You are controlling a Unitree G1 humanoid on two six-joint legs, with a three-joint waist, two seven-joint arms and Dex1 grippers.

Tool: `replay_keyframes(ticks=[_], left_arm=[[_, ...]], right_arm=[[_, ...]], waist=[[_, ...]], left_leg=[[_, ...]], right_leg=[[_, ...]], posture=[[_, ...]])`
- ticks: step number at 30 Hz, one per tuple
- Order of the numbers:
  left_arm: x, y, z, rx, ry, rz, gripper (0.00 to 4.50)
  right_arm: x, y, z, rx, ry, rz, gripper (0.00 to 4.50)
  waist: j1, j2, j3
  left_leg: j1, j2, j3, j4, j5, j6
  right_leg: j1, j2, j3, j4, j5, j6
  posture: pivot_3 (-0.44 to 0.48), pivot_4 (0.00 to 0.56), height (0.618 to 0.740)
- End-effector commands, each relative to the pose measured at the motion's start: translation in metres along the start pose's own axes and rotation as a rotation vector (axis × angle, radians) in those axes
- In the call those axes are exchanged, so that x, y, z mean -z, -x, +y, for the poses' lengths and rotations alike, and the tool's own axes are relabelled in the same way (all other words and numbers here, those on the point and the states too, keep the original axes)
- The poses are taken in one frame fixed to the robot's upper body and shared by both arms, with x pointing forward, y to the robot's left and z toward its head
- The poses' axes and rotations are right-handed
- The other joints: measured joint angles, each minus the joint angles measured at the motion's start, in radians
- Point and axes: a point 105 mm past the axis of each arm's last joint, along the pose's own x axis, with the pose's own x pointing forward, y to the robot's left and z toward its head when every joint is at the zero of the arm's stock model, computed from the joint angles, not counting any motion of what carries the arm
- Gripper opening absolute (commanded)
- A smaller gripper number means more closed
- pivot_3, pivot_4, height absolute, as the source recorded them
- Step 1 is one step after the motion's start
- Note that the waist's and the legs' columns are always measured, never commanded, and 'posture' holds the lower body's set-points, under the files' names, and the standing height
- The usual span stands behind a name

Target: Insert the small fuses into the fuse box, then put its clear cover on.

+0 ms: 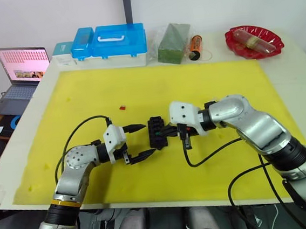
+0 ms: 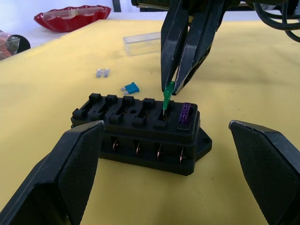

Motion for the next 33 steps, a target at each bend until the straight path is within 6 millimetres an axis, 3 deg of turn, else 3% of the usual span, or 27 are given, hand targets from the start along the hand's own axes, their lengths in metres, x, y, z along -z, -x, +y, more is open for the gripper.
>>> replay_keyframes(ticks=[1, 33], left_arm=[[-0.008, -0.002, 0.002, 0.002, -0.037, -0.022, 4.47], [-0.007, -0.007, -0.001, 0.020, -0.047, -0.017, 4.47]], right_arm=[[-0.009, 0.002, -0.003, 0.005, 0.044, -0.023, 0.00], [0.002, -0.006, 0.000, -0.025, 0.053, 0.016, 0.00]], waist=[[0.000, 0.000, 0.000], [-0.001, 0.000, 0.000]], left_leg=[[0.000, 0.000, 0.000, 0.000, 0.000, 0.000], [0.000, 0.000, 0.000, 0.000, 0.000, 0.000]], right_leg=[[0.000, 0.000, 0.000, 0.000, 0.000, 0.000], [0.000, 0.000, 0.000, 0.000, 0.000, 0.000]], posture=[[0.000, 0.150, 0.740], [0.000, 0.150, 0.740]])
